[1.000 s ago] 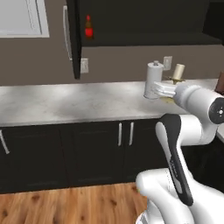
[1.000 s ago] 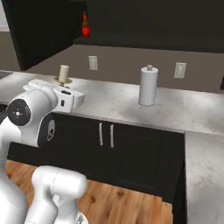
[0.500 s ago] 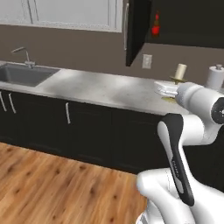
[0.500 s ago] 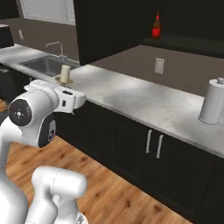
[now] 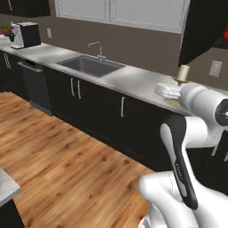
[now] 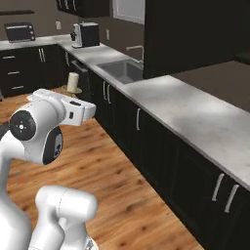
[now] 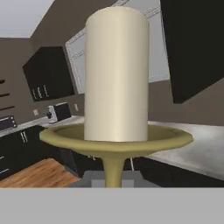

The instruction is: Get the candle and the beer from the cabinet and move them to the dining counter.

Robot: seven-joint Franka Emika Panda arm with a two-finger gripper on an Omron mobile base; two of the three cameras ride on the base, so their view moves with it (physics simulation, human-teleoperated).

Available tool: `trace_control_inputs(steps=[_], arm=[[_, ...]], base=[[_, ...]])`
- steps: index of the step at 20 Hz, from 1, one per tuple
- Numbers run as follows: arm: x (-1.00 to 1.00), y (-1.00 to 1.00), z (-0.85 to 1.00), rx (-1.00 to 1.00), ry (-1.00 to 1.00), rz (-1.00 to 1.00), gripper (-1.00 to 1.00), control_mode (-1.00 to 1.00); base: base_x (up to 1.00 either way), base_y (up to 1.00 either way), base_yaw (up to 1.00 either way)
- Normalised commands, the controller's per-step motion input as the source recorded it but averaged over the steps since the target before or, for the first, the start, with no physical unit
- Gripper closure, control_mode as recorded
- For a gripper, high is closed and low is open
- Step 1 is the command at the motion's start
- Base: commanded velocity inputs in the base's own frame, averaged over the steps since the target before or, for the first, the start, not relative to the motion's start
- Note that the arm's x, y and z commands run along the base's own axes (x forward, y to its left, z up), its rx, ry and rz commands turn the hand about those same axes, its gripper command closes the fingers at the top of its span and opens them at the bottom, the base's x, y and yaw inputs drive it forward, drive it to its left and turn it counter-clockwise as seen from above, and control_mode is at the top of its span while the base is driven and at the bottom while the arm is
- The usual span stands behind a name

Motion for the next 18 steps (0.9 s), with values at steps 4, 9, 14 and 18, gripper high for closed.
trace_control_inputs(steps=[4, 9, 14, 18], arm=[[0.00, 0.00, 0.00, 0.00, 0.00, 0.00, 1.00, 1.00], [0.00, 0.00, 0.00, 0.00, 0.00, 0.00, 1.00, 1.00], [0.00, 0.00, 0.00, 0.00, 0.00, 0.00, 1.00, 1.00], [0.00, 0.00, 0.00, 0.00, 0.00, 0.00, 1.00, 1.00]], base=[[0.00, 0.25, 0.61], [0.05, 0.24, 0.55], [0.24, 0.32, 0.38], [0.29, 0.41, 0.28]])
